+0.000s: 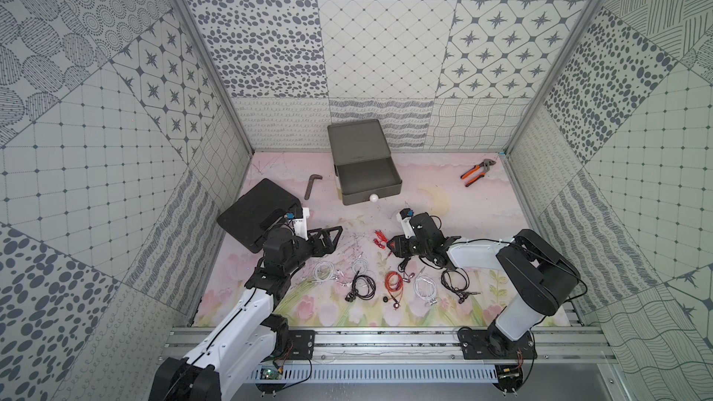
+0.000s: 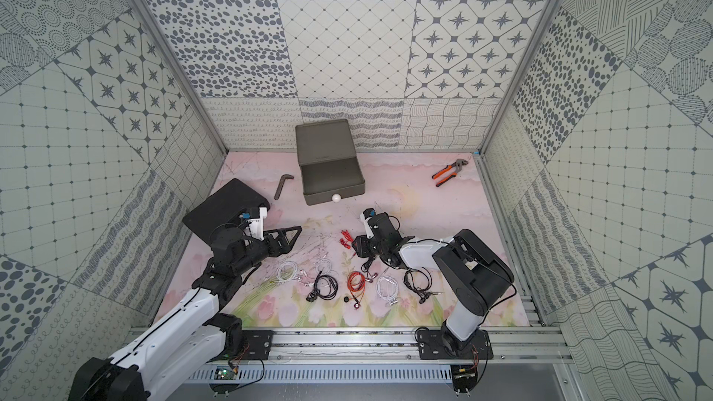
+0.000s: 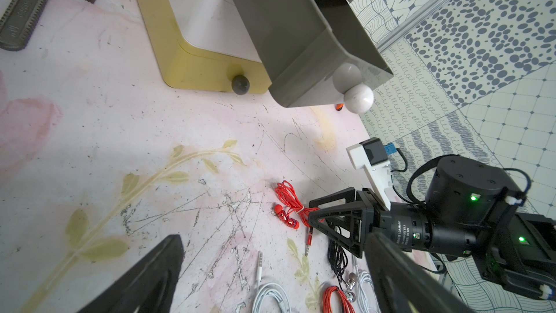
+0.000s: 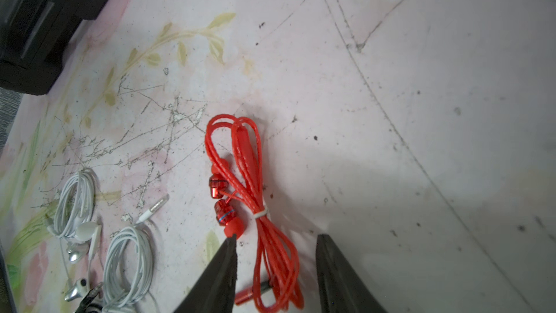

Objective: Place the wired earphones into the drawer by color
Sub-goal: Pick up the wired earphones from the center of the board.

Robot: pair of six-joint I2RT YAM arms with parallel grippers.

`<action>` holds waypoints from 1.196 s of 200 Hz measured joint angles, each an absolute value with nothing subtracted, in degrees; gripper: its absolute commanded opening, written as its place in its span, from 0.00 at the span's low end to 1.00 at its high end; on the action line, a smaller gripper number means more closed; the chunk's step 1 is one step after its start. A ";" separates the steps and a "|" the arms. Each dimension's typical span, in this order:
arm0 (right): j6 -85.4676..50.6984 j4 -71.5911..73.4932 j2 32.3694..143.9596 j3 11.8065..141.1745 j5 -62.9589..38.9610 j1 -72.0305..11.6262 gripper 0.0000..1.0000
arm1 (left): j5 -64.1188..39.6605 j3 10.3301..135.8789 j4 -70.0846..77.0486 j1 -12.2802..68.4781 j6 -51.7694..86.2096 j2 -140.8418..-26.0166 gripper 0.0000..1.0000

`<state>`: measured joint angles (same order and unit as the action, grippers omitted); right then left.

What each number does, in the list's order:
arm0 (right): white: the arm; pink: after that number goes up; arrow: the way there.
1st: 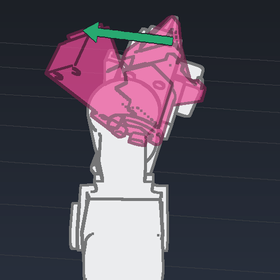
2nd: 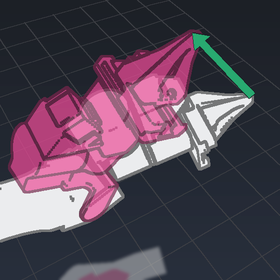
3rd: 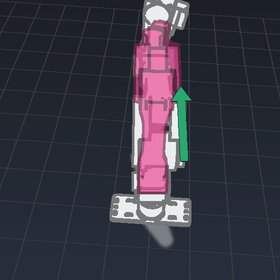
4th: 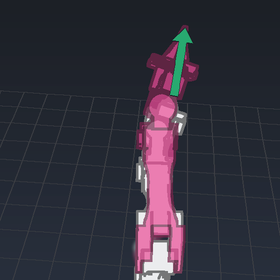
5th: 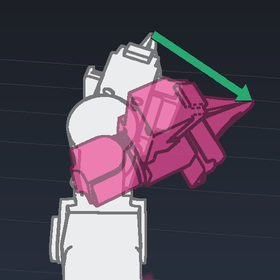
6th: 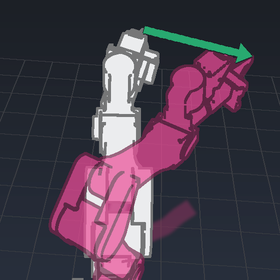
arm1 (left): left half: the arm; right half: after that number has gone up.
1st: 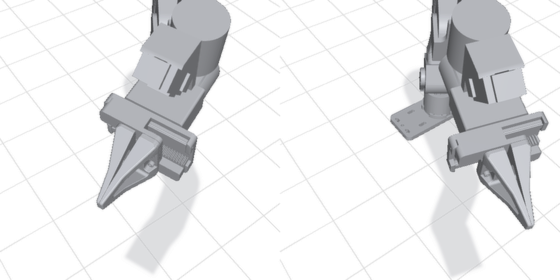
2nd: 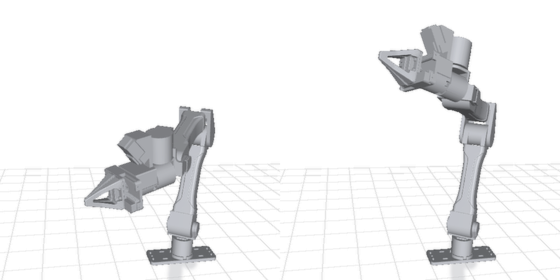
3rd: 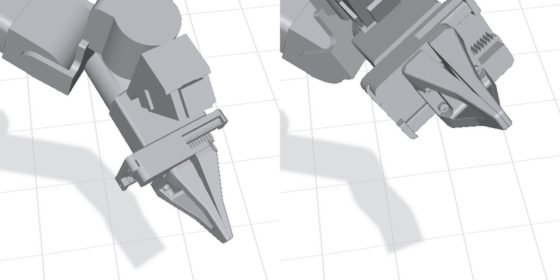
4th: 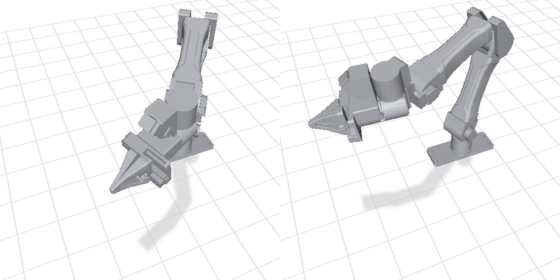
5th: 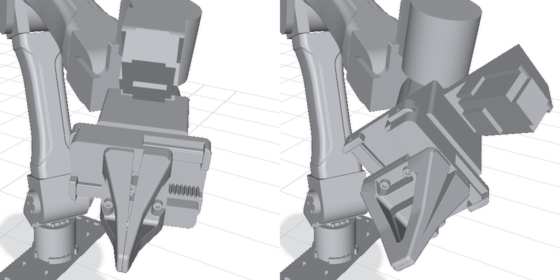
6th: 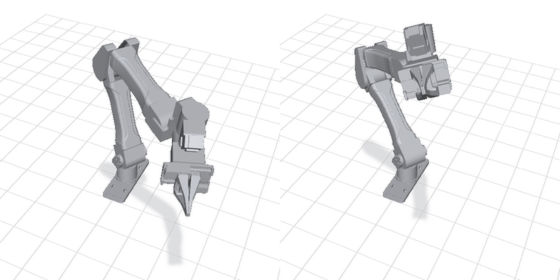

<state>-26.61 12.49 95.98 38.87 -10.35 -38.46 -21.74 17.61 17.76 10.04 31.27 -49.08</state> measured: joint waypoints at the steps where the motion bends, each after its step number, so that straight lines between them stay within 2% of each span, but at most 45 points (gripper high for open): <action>1: -26.61 12.56 96.01 38.87 -10.37 -38.46 0.41 | -21.74 17.61 17.76 10.04 31.27 -49.08 0.99; 52: -27.70 12.97 96.71 38.89 -10.72 -38.09 0.23 | -21.23 17.61 17.72 10.07 31.27 -48.84 0.99; 148: -28.12 11.79 96.20 39.00 -11.57 -37.78 0.04 | -20.36 17.61 17.63 10.04 31.27 -47.81 0.99; 194: -28.16 8.21 90.35 38.98 -11.86 -37.78 0.00 | -20.21 17.61 17.61 10.04 31.24 -47.11 0.99; 239: -28.01 3.29 78.19 37.85 -10.85 -37.78 0.00 | -20.21 17.61 17.63 10.04 31.31 -46.02 0.99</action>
